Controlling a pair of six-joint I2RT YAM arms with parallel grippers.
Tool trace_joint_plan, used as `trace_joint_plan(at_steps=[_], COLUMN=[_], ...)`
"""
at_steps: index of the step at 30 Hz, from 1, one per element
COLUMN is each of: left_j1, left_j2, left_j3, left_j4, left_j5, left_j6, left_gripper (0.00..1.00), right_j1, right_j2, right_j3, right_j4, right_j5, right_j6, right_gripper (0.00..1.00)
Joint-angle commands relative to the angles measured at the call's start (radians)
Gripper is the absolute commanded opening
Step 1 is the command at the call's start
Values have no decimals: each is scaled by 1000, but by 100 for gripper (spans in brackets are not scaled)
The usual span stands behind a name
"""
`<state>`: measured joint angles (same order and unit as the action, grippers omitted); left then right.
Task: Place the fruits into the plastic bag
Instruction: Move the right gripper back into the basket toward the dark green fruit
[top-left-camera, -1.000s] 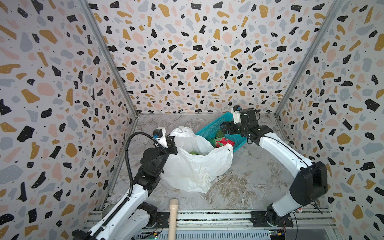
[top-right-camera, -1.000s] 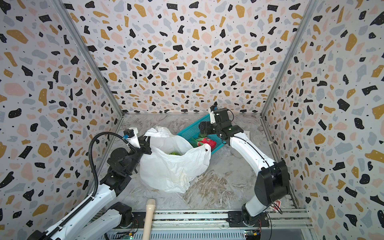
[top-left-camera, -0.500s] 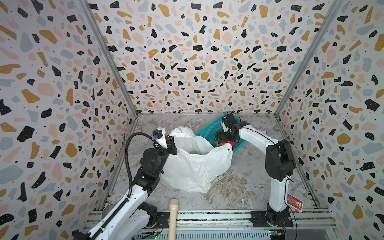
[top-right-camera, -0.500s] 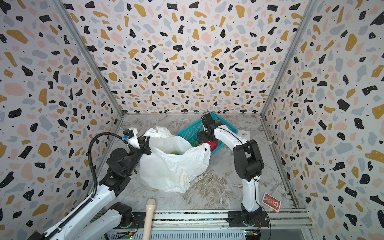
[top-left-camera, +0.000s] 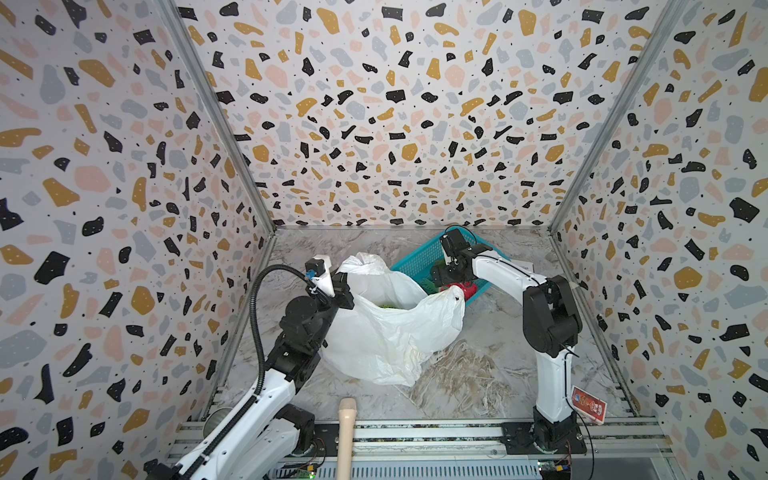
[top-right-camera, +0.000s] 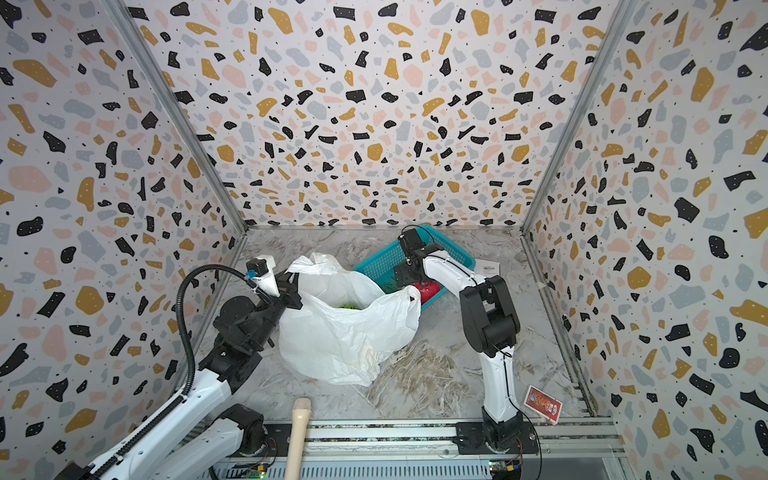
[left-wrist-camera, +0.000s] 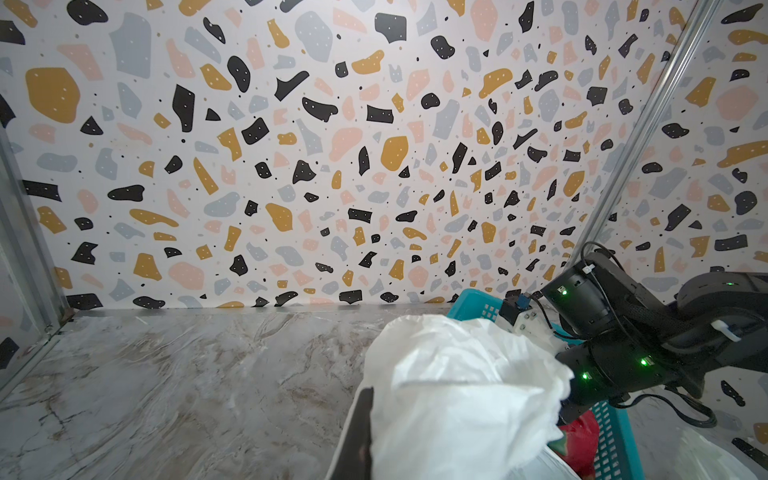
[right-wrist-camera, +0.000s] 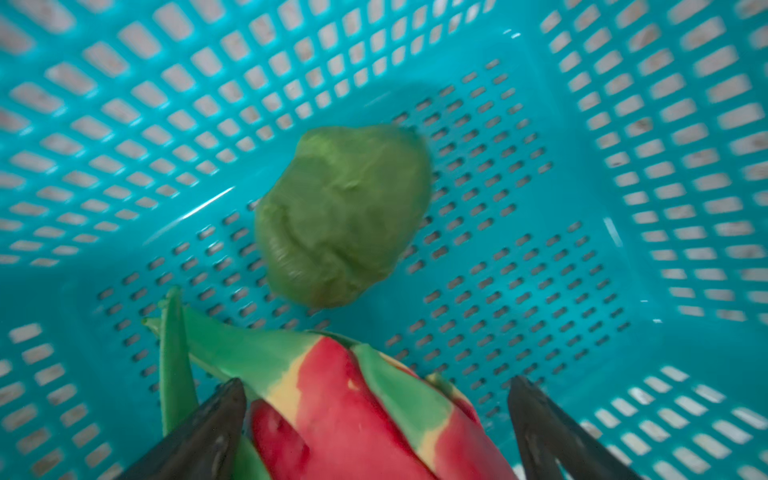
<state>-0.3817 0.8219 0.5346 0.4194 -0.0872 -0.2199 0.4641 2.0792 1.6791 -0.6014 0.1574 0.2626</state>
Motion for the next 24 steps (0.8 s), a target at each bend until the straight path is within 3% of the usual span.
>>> trace_joint_plan(at_steps=[1,5,10,16,24], left_j1=[4,4,4,3,4], left_j2=[3,4,-4,-10,-3], left_j3=[22,31,34,33,33], left_j4=[33,36,39,39,55], left_j5=[3,-1,-25,-56,-111], left_j6=[23,22,17,19,15], left_gripper=[0,0,0,0,0], right_j1=[-86,-129,-174,-203,-284], right_j2=[31,47,24,-97,-334], right_j3=[59,130,87,-171,-516], right_j4=[-77,-86,-73,11,113], right_j5=[56,-16,-42,-104,-117], right_j6=[33,46,66,104,264], right_gripper=[97,97,98,97,98])
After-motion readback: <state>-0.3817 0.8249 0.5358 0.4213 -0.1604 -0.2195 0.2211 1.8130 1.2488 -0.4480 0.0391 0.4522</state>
